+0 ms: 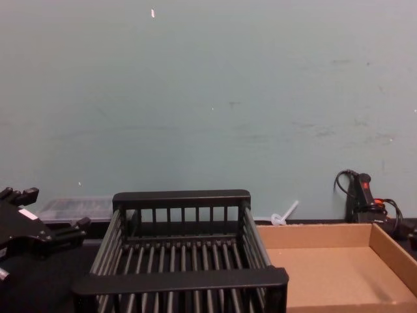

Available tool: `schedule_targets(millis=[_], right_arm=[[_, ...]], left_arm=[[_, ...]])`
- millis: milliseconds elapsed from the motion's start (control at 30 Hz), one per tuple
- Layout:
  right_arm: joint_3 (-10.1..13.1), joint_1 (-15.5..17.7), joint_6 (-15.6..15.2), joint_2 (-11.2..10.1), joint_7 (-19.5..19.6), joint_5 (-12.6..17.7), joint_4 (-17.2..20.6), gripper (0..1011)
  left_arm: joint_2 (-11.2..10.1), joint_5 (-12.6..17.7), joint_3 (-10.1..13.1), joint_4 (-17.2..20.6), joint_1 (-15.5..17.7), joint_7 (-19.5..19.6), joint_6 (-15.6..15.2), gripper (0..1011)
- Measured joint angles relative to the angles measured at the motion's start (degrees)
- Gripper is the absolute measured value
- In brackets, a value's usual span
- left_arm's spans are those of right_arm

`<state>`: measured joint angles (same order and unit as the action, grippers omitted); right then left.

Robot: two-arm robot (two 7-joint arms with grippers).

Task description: Pick up the white tape and place it into the black box , Pick up the silver tape and place it into the brown box.

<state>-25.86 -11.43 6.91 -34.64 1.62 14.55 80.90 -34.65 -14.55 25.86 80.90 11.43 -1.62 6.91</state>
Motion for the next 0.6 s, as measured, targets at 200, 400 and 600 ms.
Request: schedule_targets(millis=[200, 400, 600], right_arm=[[0.0, 0.0, 0.0, 0.0, 0.0, 0.0, 0.0, 1002], [0.8, 0.3, 0.0, 0.2, -0.8, -0.1, 0.1, 1002], [2.4, 1.7, -0.7, -0.3, -2.0, 0.5, 2.2, 1002]], left_arm=[[0.0, 0.0, 0.0, 0.0, 0.0, 0.0, 0.0, 1001], [0.0, 0.0, 0.0, 0.0, 0.0, 0.0, 0.0, 1001], [0.0, 0.0, 0.0, 0.0, 0.0, 0.0, 0.0, 1001]])
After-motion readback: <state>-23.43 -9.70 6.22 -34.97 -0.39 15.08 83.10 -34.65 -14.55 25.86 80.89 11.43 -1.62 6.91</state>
